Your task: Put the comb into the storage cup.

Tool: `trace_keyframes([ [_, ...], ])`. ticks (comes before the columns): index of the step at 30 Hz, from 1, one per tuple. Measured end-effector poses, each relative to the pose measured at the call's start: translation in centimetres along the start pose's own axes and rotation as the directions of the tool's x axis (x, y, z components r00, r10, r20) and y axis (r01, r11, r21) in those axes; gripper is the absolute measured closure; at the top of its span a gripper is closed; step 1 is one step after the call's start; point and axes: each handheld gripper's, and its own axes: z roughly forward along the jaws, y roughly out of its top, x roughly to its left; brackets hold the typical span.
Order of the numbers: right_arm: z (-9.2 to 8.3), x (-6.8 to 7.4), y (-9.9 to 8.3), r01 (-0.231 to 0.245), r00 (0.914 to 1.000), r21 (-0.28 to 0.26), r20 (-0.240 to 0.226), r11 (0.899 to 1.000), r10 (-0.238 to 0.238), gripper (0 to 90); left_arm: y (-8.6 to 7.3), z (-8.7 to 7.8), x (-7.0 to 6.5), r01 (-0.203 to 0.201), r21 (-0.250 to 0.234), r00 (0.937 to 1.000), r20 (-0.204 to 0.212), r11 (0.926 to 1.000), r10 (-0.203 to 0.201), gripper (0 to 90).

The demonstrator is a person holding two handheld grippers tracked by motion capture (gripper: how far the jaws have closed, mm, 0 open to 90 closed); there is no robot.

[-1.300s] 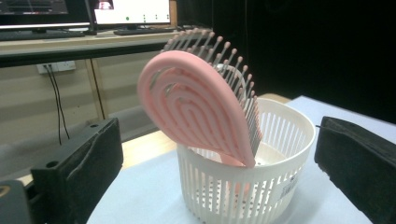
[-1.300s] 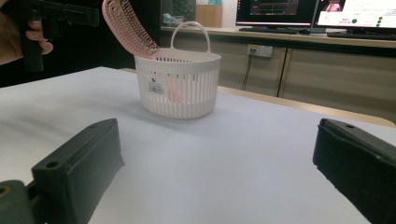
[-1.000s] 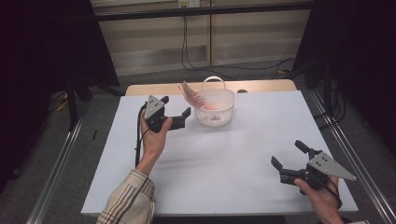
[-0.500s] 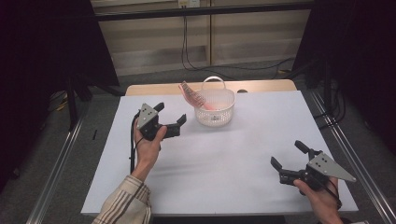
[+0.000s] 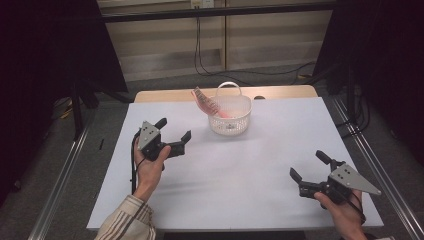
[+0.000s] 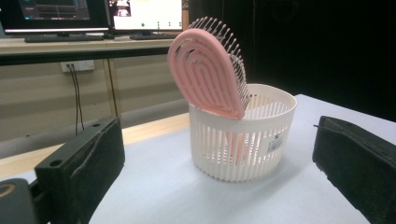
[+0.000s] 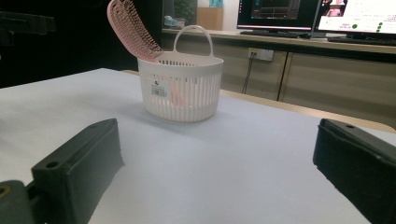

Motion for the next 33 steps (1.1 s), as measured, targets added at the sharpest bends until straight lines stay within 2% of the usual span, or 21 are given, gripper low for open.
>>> trace_keyframes([
  [2, 0.0, 0.0, 0.0, 0.000, 1.0000, -0.003, 0.000, 1.000, 0.000, 0.4, -0.3, -0.4, -0.1, -0.018, 0.008, 0.9998, -0.004, 0.9998, 0.018, 2.4],
  [9, 0.0, 0.0, 0.0, 0.004, 1.0000, -0.006, 0.002, 1.000, -0.004, 0.4, -1.0, -2.2, -0.5, -0.002, -0.021, 0.9998, -0.022, 0.9998, 0.002, 2.5],
  [11, -0.1, 0.0, 0.1, 0.000, 1.0000, -0.004, 0.003, 1.000, 0.000, 0.4, -1.4, -2.6, -0.5, -0.008, -0.010, 0.9988, -0.048, 0.9999, 0.008, 2.5],
  [13, -0.1, -0.1, 0.0, -0.002, 1.0000, -0.004, 0.006, 1.000, 0.002, 0.4, -1.7, -3.2, -0.5, 0.011, -0.010, 0.9989, -0.045, 0.9999, -0.012, 2.6],
  [15, 0.0, 0.0, 0.0, 0.000, 1.0000, -0.003, 0.006, 1.000, 0.000, 0.4, -1.9, -3.5, -0.6, -0.011, -0.002, 0.9983, -0.058, 0.9999, 0.011, 2.8],
  [18, -0.1, 0.0, 0.1, 0.004, 1.0000, -0.005, 0.003, 1.000, -0.004, 0.4, -2.3, -4.1, -0.8, -0.001, 0.006, 0.9996, -0.029, 1.0000, 0.001, 2.7],
  [19, -0.1, 0.0, 0.1, 0.001, 1.0000, -0.005, 0.004, 1.000, -0.001, 0.4, -2.5, -4.3, -0.9, -0.018, 0.014, 0.9996, -0.021, 0.9997, 0.018, 2.7],
  [21, -0.1, 0.0, 0.0, 0.003, 1.0000, 0.000, 0.007, 1.000, -0.003, 0.4, -2.6, -4.8, -1.4, -0.037, 0.011, 0.9989, -0.028, 0.9993, 0.037, 2.5],
  [22, -0.1, 0.0, 0.0, 0.002, 1.0000, 0.000, 0.007, 1.000, -0.002, 0.4, -2.6, -5.0, -1.6, -0.025, 0.001, 0.9993, -0.028, 0.9997, 0.025, 2.4],
  [24, -0.1, 0.0, 0.1, 0.003, 1.0000, -0.001, 0.005, 1.000, -0.003, 0.4, -2.6, -5.4, -1.7, -0.024, -0.002, 0.9993, -0.027, 0.9997, 0.024, 2.4],
  [26, -0.1, 0.0, 0.0, 0.006, 1.0000, -0.004, 0.002, 1.000, -0.006, 0.4, -2.7, -6.0, -2.0, -0.038, 0.003, 0.9981, -0.048, 0.9993, 0.039, 2.5],
  [28, -0.2, 0.0, 0.1, 0.006, 1.0000, -0.005, 0.003, 1.000, -0.006, 0.4, -2.8, -6.6, -2.1, -0.033, 0.016, 0.9969, -0.070, 0.9993, 0.034, 3.2],
  [33, -0.1, 0.0, 0.1, 0.001, 1.0000, -0.005, 0.001, 1.000, -0.001, 0.4, -3.1, -8.1, -2.1, -0.029, 0.023, 0.9967, -0.076, 0.9993, 0.031, 4.4],
])
